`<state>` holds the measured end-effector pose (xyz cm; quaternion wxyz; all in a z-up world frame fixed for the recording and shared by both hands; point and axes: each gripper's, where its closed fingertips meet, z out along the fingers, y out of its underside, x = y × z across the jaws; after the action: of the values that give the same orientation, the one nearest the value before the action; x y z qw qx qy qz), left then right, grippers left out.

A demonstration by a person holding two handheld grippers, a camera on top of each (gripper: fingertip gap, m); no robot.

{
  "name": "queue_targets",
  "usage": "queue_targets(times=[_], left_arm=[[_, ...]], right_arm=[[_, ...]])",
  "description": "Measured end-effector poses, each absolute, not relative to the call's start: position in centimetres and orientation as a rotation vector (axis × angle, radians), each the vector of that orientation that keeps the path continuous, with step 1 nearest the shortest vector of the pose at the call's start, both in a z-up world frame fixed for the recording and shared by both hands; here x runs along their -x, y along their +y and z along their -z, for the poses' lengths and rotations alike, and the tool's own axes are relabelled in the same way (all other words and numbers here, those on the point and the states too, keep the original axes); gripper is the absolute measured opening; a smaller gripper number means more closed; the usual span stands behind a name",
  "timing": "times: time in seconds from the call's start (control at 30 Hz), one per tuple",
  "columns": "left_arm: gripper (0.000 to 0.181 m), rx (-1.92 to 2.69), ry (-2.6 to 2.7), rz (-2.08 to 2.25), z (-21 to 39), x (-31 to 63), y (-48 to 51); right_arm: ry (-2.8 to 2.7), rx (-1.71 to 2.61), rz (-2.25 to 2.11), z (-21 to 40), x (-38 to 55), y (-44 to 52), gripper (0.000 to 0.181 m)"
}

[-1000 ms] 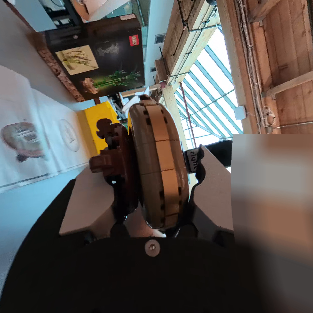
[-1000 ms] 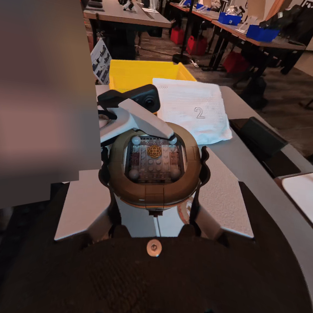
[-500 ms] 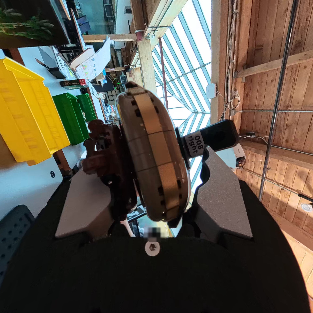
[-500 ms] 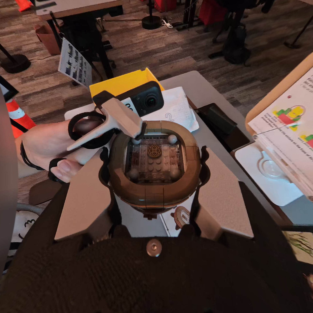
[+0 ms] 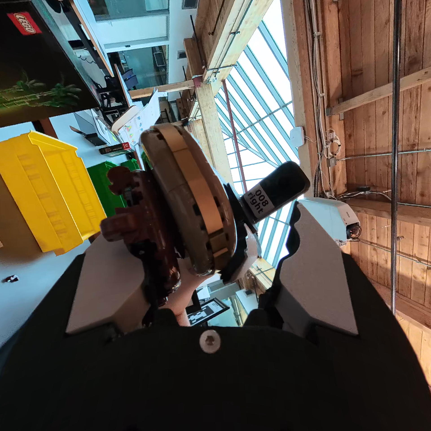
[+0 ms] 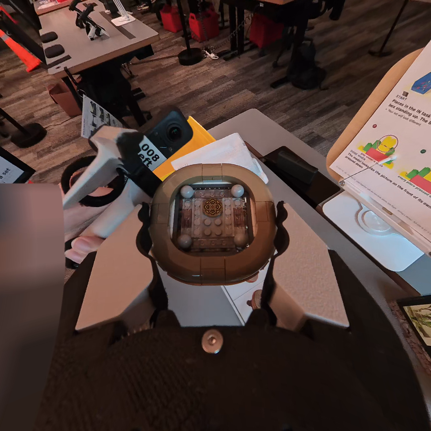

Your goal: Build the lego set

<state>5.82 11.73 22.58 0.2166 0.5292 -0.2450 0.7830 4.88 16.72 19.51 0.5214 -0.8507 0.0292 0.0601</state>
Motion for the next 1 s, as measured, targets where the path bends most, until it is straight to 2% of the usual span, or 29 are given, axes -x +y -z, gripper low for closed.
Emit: queue_targets(times=[0.43, 0.47, 0.67, 1.0], left_arm=[[0.130, -1.394, -0.607, -2.169, -23.9, -5.4, 12.8], [0.130, -1.385, -0.595, -2.163, -24.0, -5.3, 12.9], [0.131, -1.381, -0.564, -2.153, -24.0, -5.2, 13.2], [0.134, -1.368, -0.546, -2.152, -24.9, -4.8, 13.5]], right_arm=[[0.053, 2.084, -0.068, -20.4, -4.5, 17.4, 0.107], [0.044, 2.086, -0.056, -20.5, -4.4, 17.5, 0.112], [-0.005, 2.114, 0.025, -20.4, -3.9, 17.8, 0.107], [0.047, 2.124, -0.113, -21.1, -3.0, 17.8, 0.107]])
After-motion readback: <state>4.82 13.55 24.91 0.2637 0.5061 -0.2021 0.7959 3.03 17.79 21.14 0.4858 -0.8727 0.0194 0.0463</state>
